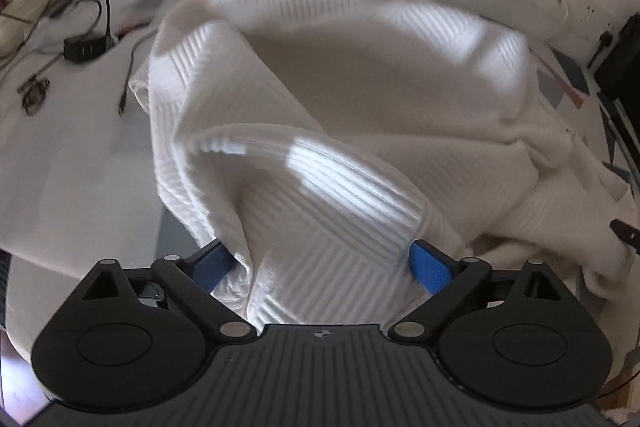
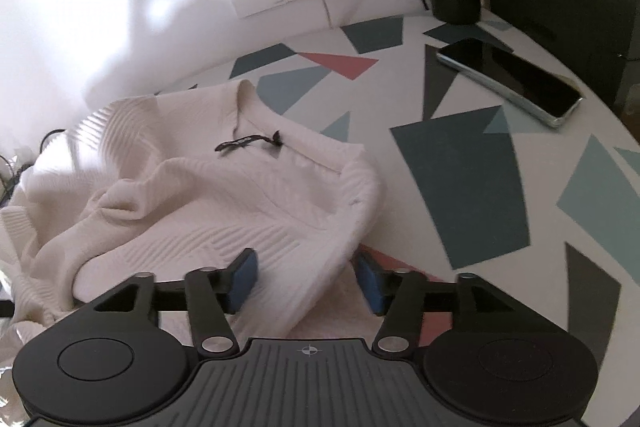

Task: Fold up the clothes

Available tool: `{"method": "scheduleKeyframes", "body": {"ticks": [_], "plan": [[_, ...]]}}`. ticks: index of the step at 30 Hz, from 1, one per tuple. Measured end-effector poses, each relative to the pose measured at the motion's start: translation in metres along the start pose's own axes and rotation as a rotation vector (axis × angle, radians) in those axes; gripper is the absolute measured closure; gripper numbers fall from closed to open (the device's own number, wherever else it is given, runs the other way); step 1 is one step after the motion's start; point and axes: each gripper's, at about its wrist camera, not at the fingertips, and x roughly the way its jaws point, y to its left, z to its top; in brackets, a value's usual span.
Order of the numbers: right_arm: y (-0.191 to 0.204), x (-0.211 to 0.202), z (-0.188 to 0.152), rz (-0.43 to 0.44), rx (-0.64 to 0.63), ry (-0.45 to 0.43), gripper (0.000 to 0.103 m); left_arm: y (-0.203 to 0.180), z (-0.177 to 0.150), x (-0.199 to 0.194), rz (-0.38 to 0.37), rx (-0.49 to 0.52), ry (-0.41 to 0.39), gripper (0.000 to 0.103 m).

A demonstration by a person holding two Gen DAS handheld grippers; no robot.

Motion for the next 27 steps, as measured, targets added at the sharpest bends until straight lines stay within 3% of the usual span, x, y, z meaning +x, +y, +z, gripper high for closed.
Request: {"method": "scheduleKeyframes", "body": {"ticks": [11, 14, 16, 22, 27], "plan": [[-0.002, 0.010, -0.003, -0.034, -0.008, 0.026, 0.020, -0.003, -0.006, 0.026, 0.048, 0.009, 0.031, 0.001], [0.005, 0.010, -0.004, -0.065, -0.045, 0.010, 0.013, -0.005, -0.008, 0.031, 0.058, 0.019, 0.031, 0.000], [0.012, 0.008, -0.005, -0.082, -0.091, -0.017, 0.001, -0.007, -0.009, 0.034, 0.066, 0.022, 0.030, 0.000], [0.032, 0.007, -0.008, -0.140, -0.224, -0.070, 0.001, -0.005, -0.012, 0.036, 0.062, 0.009, 0.014, 0.000], [0.026, 0.003, -0.002, -0.035, -0.179, -0.062, 0.004, -0.003, -0.016, 0.034, 0.053, 0.001, -0.008, 0.000]]}}
